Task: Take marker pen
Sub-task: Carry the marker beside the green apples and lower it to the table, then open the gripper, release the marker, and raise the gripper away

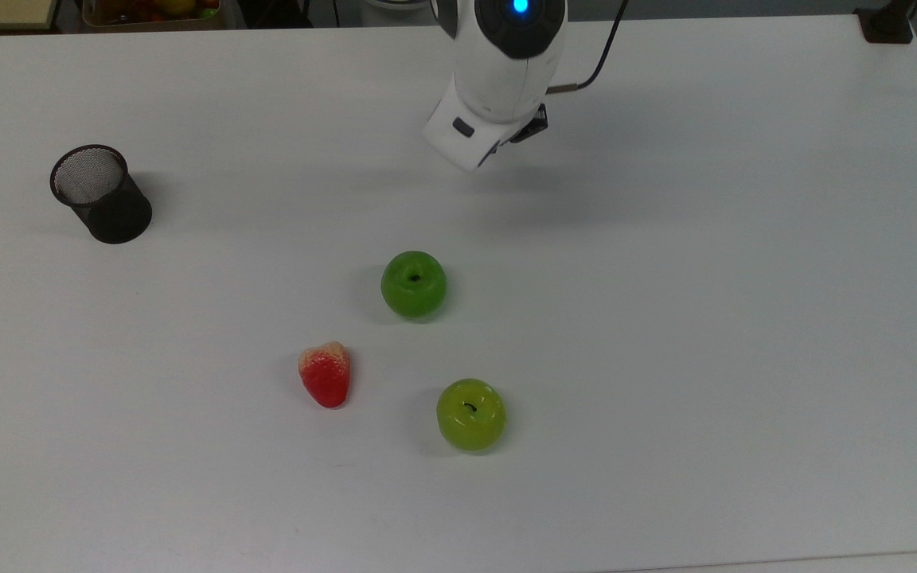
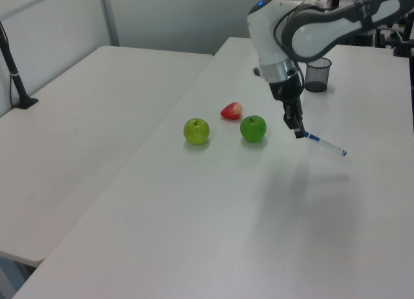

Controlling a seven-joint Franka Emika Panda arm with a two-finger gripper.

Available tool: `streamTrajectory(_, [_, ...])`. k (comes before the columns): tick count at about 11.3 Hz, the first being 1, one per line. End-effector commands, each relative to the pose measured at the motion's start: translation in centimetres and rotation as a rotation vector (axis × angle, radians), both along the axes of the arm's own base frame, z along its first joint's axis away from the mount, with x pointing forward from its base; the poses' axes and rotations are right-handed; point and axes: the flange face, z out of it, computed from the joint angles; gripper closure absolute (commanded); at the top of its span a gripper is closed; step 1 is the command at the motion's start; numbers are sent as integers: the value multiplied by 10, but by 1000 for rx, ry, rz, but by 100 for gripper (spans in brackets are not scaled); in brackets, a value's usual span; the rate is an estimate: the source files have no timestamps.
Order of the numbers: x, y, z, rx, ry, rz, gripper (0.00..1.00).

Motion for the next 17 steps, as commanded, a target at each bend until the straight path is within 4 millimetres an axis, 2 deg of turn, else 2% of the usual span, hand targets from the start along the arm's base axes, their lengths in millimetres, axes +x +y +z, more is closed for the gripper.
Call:
streamTrajectory(1, [7,11,-25,27,-5,-22,95])
streamTrajectory(5, [10,12,-38,23,-5,-33,91])
streamTrajectory(8, [10,12,-39,21,-4,-36,75])
streamTrajectory(9, [11,11,-39,20,-5,-35,61])
streamTrajectory(10, [11,12,-38,19,-5,-33,53])
streamTrajectory(12, [10,11,-38,15,-4,-34,0])
streamTrajectory(15, [11,11,-36,1,-11,-47,0])
streamTrajectory(17, [12,8,-18,7,-35,-50,0])
